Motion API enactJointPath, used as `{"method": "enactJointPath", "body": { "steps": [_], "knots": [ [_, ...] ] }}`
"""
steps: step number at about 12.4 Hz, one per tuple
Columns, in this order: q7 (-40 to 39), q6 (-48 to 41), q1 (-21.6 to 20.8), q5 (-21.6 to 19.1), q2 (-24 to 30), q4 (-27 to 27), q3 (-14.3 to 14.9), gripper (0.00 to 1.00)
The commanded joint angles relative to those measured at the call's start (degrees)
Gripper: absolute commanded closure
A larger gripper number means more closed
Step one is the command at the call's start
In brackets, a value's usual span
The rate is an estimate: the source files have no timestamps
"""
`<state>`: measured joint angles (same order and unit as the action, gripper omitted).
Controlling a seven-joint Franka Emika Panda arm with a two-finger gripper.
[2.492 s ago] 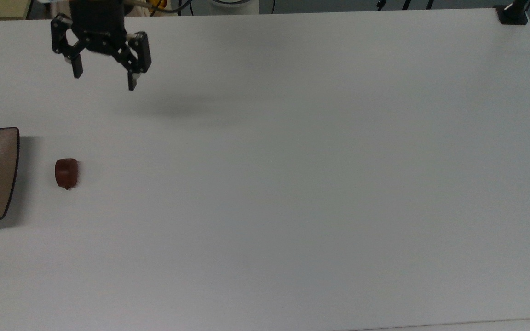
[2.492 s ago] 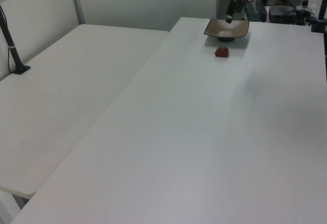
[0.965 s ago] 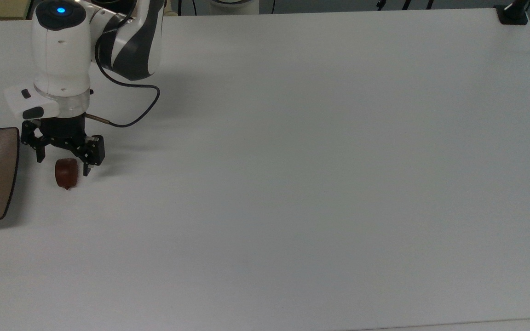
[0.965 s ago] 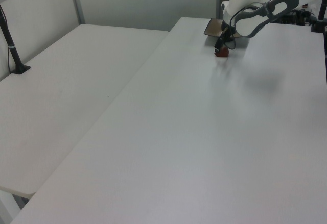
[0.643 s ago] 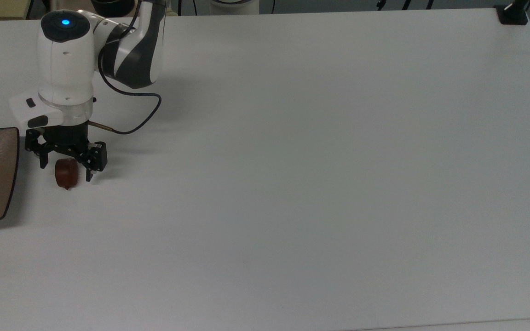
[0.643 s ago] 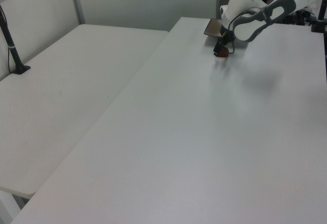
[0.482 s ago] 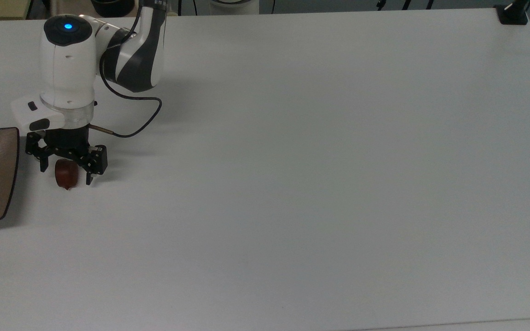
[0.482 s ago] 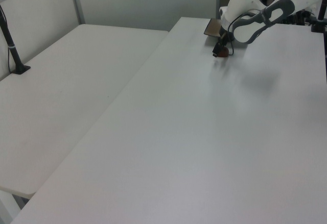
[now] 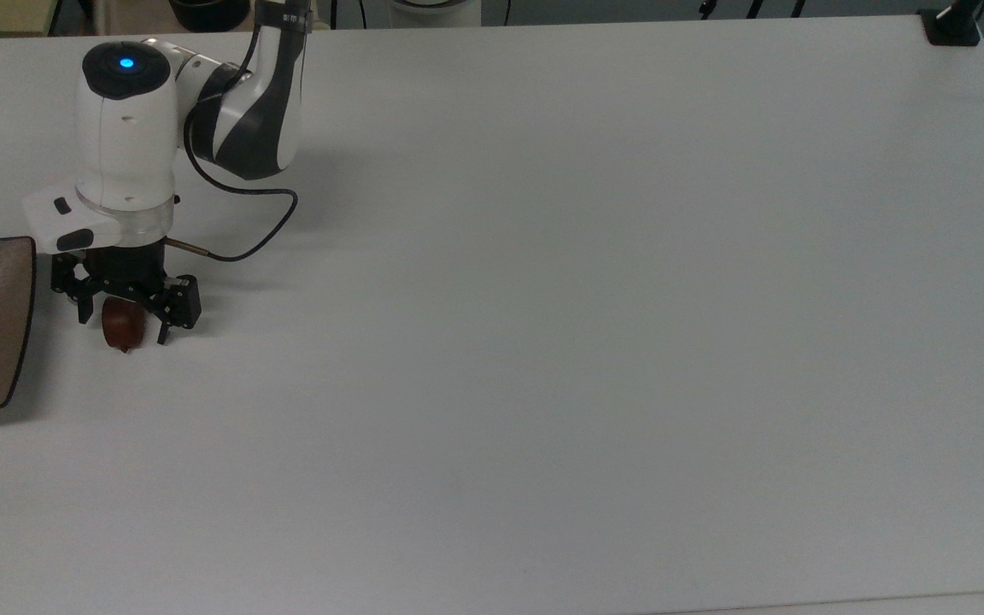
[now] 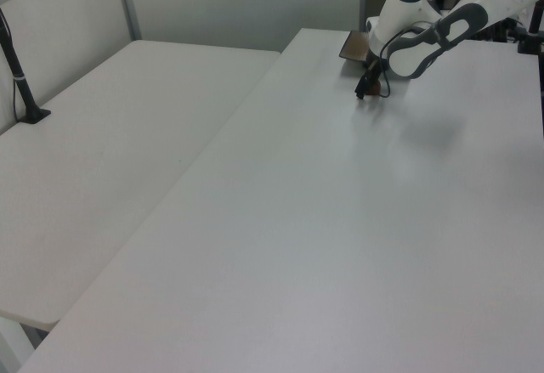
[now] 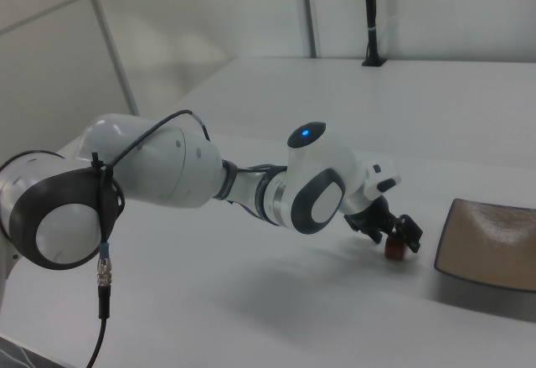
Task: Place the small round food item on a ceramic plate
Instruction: 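Lift the held food item and carry it over the brown plate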
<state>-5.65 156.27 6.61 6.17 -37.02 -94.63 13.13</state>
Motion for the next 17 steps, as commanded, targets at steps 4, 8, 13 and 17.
{"method": "enactJointPath", "body": {
  "steps": [4,8,13,17],
  "knots": [
    [-3.76,0.7,0.34,0.51,-0.69,0.85,-0.13,1.0],
    [-2.88,0.26,0.16,-0.46,1.5,1.2,-0.3,1.0],
    [-0.94,0.43,0.34,-7.65,2.04,4.8,-0.3,1.0],
    [-1.03,0.79,2.44,-12.23,1.95,8.32,-0.04,1.0]
  ]
}}
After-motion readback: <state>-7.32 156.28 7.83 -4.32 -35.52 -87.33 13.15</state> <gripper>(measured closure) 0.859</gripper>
